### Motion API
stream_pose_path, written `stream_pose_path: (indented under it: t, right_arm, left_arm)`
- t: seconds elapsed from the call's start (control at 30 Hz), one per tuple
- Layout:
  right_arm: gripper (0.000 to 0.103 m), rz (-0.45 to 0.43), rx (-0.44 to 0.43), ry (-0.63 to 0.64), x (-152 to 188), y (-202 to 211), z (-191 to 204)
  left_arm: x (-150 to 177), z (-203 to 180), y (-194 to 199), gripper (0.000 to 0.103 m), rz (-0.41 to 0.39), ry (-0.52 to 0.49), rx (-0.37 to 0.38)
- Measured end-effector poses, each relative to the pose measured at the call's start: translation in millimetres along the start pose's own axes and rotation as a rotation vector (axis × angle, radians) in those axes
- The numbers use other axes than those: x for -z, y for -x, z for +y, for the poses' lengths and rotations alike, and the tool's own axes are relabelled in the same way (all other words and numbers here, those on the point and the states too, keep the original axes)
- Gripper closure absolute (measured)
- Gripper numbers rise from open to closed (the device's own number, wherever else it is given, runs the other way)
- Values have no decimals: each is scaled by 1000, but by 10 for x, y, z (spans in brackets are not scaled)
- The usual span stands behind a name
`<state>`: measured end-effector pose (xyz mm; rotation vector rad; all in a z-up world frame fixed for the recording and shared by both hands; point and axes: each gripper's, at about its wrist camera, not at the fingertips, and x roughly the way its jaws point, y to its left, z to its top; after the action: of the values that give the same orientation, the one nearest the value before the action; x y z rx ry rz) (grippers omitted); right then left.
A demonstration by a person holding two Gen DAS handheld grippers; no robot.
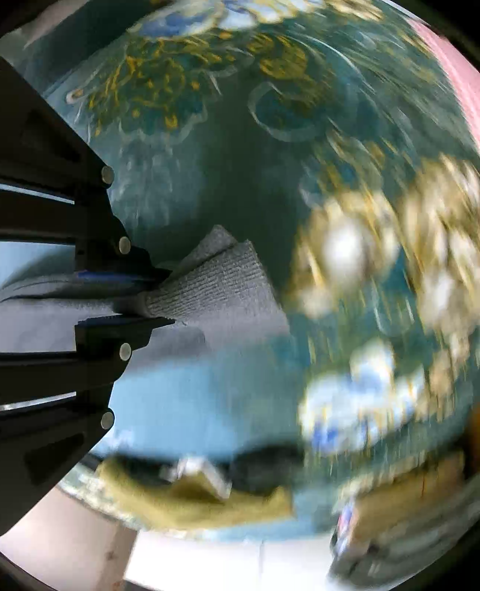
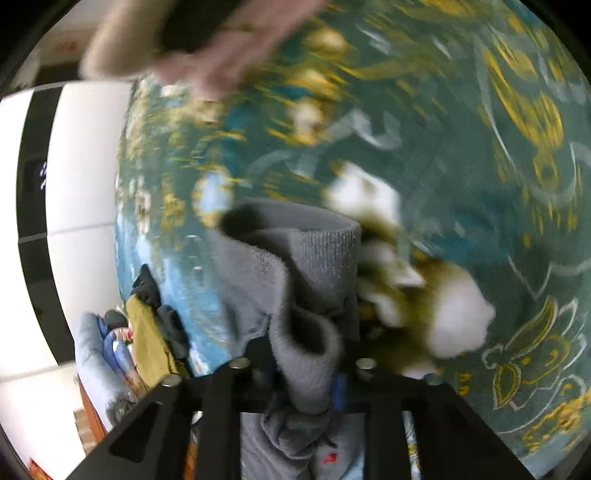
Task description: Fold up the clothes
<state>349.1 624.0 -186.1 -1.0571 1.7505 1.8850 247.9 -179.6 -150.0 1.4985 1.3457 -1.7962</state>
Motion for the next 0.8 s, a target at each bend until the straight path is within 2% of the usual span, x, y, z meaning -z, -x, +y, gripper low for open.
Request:
stream_pose_path:
  t: [0.07,0.17,0.2,0.27,0.37,0.4,0.47,0.5,0.57,0.63,0.7,0.8]
  right_arm:
    - [88,-3,1,38,-53,51,185]
    - [89,-53,-54,136,-90,362,430]
    - [89,-65,-55,155,-109,427,473]
    - [89,-38,15,156,-136,312,344]
    - [89,39,165,97,-148,5,-86]
    - [89,57,206,72,-152,-78,-208]
    - [88,59,218,19,-150,-135,-362]
    - [88,55,212,13,-146,-120,-364]
    - [84,53,202,18,-137,-82,-321]
    - [75,53,217,39,-137,-27,-242]
    - [51,19,230,36,-154,81,-198]
    - [42,-45,220,-8,-117,378,-147]
  left_arm:
    - [-4,-274,258,88,-37,-86,95]
    - [-144,-582,334,88,-84,-191,166]
    - [-109,-506,331,88,-81,-211,148]
    - [-82,-324,166,88,-50,-230,75]
    - [-129,-27,-428,88,25,-150,-100]
    - [-142,69,-565,88,40,-114,-134]
    - [-105,251,-705,88,63,-51,-168]
    - [-95,269,-714,88,59,-51,-168]
    - [-86,265,-701,88,56,-60,-163]
    - [-86,235,-666,88,56,-73,-153]
    - [-91,215,-631,88,52,-66,-134]
    - [-53,178,-577,88,47,-69,-136]
